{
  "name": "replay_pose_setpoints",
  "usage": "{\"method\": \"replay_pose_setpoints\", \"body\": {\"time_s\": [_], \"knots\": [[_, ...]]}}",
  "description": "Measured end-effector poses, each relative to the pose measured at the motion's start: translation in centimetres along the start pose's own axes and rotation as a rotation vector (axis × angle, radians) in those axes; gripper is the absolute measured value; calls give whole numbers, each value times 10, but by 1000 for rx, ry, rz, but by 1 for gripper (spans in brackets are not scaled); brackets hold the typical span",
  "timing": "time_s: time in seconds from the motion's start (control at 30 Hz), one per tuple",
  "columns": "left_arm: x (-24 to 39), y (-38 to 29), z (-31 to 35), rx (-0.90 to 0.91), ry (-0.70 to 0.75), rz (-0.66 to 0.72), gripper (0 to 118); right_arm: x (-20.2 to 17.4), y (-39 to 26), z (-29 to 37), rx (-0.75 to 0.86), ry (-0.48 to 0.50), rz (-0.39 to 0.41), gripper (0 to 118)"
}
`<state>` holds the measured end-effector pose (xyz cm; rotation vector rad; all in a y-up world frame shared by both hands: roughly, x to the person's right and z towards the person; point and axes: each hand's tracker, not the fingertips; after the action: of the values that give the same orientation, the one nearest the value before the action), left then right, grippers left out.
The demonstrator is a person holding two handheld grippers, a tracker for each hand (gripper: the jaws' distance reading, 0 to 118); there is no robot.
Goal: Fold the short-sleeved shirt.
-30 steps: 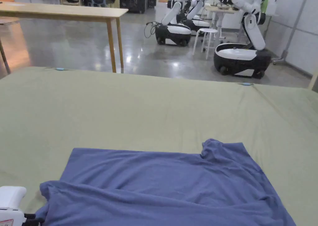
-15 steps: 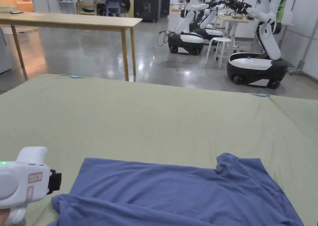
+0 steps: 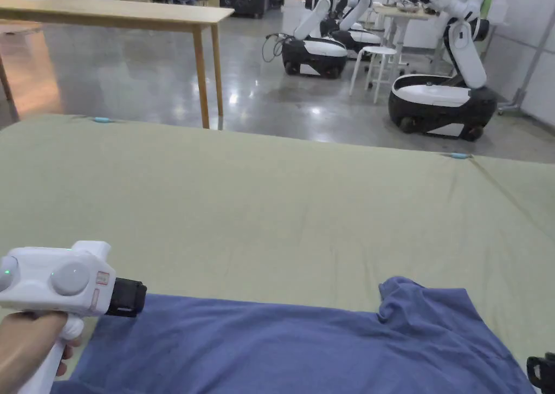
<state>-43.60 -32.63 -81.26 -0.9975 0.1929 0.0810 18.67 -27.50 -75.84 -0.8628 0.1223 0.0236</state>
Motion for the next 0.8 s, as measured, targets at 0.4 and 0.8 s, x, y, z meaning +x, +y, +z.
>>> {"method": "replay_pose_setpoints", "body": {"time_s": [0.4,0.8], "knots": [[28,3,17,-1,-75,-79,3,12,34,-44,-29,-25,-11,1],[21,-4,9,-2,-108,-17,3,14,63,-119,-207,-49,29,106]]}}
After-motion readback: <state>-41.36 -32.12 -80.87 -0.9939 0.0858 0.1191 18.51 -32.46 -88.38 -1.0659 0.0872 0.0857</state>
